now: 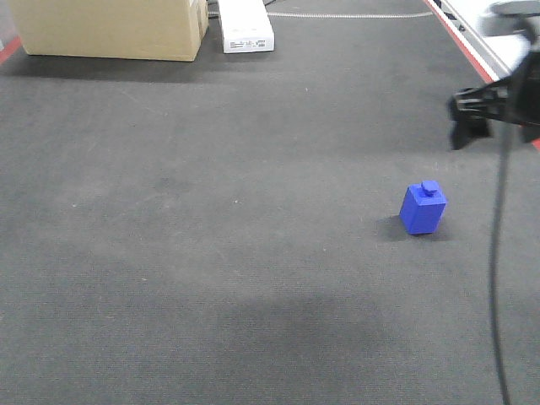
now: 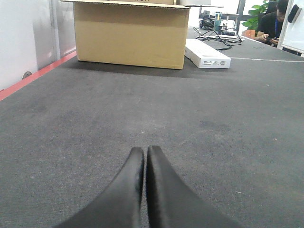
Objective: Pour parts from conveyor to right shelf
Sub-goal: 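Lower the right gripper over the blue block, then close the right gripper on the blue block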
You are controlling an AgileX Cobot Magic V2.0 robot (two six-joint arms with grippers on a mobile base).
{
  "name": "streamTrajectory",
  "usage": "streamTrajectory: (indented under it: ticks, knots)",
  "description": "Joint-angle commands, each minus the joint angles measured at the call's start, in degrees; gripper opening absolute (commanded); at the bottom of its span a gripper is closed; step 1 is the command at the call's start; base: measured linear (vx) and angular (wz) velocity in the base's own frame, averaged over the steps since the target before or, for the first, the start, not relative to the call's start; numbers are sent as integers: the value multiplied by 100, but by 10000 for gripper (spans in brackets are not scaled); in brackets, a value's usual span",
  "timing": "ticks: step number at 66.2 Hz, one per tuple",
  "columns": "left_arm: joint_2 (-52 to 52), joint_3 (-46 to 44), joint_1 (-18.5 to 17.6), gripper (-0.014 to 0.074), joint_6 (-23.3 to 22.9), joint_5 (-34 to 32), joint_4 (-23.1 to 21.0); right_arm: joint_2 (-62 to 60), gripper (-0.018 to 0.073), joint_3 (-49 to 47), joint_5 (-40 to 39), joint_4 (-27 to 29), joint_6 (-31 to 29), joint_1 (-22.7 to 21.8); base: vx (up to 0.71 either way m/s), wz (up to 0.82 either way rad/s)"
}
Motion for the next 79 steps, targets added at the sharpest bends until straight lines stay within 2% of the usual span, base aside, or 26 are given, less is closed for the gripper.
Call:
streamTrajectory:
  ticks: [1,13,32,55,60,66,73,77,79]
  knots:
    - [117,-142,-30,-6,-16,-387,5,447,594,-690,309,36,-119,-39,0,0]
    - [117,-142,-30,-6,-16,-390,0,1275,594,-1153,304,51,-191,-45,0,0]
    - [117,-142,-30,-6,-16,-390,0,2222,594,-1223,216,13,-388,-52,0,0]
    - [117,-142,-30,-6,-16,-390,0,2669,575,-1228,-198,22,-415,-52,0,0]
    - [117,-142,-30,-6,-16,-390,0,2669,526,-1228,-345,28,-415,-52,0,0]
    - [117,-142,-30,-6,-16,-390,0,2676,399,-1228,-385,27,-415,-52,0,0]
    - [117,-142,-30,-6,-16,-390,0,2681,167,-1228,-379,27,-510,-52,0,0]
    - [117,-142,-30,-6,-16,-390,0,2681,1,-1228,-335,22,-549,-52,0,0]
    - [117,-142,-30,-6,-16,-390,0,2676,-16,-1228,-311,22,-560,-42,0,0]
